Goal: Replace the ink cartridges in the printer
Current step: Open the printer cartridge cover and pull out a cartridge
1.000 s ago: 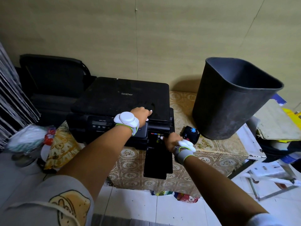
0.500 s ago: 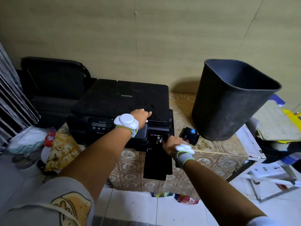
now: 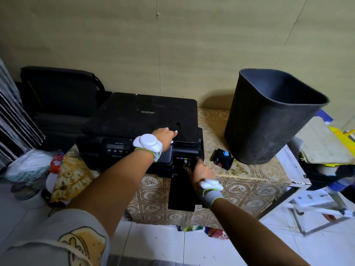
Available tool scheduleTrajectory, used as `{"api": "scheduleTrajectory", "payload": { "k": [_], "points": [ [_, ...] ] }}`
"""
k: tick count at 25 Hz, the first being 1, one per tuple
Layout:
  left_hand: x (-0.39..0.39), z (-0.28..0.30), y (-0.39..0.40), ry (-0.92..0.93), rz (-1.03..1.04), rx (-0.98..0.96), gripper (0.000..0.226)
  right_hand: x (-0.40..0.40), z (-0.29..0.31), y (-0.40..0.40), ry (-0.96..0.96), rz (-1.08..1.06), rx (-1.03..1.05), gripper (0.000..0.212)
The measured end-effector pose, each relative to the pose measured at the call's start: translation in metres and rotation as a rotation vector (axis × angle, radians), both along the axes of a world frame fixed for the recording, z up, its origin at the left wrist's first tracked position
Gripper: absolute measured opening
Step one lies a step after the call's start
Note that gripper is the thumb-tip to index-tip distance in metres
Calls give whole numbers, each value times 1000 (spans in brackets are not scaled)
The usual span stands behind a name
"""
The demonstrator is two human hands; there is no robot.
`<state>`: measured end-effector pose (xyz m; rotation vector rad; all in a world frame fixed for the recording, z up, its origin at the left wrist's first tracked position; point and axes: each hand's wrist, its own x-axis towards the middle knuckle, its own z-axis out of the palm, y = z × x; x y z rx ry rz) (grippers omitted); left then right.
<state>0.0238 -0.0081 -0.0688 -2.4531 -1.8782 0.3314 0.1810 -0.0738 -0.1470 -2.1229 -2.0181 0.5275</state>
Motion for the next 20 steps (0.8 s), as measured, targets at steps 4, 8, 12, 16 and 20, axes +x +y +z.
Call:
{"api": "scheduleTrajectory", "payload": {
  "k": [4,8,12,16,20],
  "points": [
    [2,0,-5,8,9,14,50,-5,-2,0,113,-87,-17,36],
    [2,1,-6,26,10,15,50,-5,2,8,156,-107,-60,34],
    [2,2,-6,18,9,8,50,-11,5,7,140,-143,-69,33],
    [2,3,-6,21,5,12,50,-15,7,8,136,-167,-78,30],
    [2,2,-6,34,-2,11,52,-15,11,1,145,-174,-83,36]
  ]
}}
